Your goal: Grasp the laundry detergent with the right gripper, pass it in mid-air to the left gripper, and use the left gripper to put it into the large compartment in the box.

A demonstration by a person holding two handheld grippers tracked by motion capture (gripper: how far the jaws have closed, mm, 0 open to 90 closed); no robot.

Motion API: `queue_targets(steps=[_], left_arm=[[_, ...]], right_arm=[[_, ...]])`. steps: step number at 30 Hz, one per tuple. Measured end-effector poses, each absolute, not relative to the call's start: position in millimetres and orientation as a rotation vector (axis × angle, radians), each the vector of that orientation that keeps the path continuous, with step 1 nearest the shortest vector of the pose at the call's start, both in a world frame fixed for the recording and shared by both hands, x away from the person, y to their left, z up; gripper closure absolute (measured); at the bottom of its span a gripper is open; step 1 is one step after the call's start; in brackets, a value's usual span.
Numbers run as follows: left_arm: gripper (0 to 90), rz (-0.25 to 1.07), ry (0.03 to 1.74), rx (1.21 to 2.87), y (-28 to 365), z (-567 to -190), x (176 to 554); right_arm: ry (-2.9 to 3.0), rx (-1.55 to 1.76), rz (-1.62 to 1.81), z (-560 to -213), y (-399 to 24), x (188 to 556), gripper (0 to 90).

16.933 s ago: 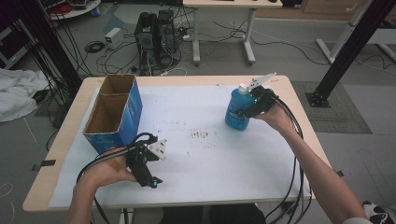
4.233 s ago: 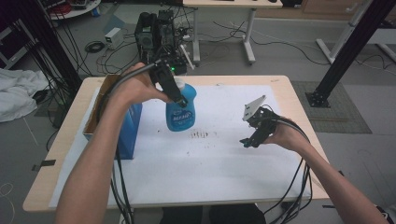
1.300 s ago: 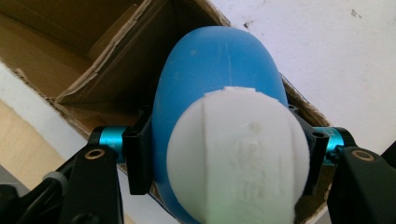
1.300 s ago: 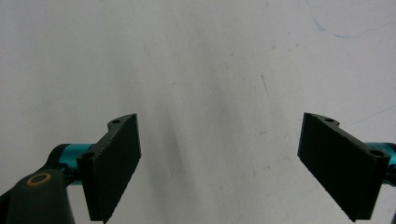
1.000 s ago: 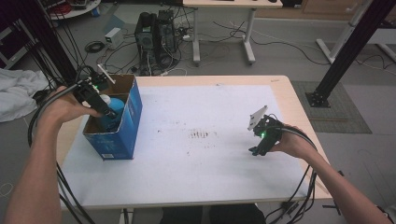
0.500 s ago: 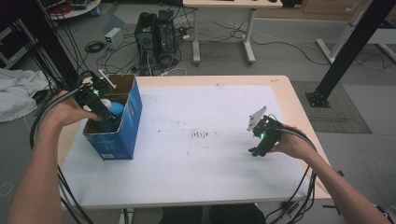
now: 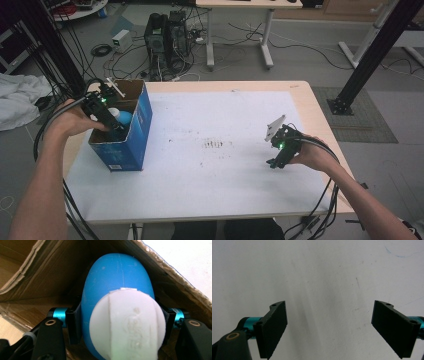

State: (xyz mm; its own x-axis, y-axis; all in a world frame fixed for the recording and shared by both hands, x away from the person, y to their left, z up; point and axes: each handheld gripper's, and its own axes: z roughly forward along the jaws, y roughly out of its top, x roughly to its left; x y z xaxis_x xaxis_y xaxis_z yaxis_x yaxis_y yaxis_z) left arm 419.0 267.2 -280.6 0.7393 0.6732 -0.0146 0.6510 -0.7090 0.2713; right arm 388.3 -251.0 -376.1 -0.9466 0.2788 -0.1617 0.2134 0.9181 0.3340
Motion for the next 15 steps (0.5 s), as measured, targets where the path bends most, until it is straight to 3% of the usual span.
queue_targets(steps=[15], left_arm=[[37.8,0.129,1.052,2.69,268.5,-280.5,414.6]], right_arm=[[2.872,0.37,0.474,-376.5,-250.6,385.5,12.5]])
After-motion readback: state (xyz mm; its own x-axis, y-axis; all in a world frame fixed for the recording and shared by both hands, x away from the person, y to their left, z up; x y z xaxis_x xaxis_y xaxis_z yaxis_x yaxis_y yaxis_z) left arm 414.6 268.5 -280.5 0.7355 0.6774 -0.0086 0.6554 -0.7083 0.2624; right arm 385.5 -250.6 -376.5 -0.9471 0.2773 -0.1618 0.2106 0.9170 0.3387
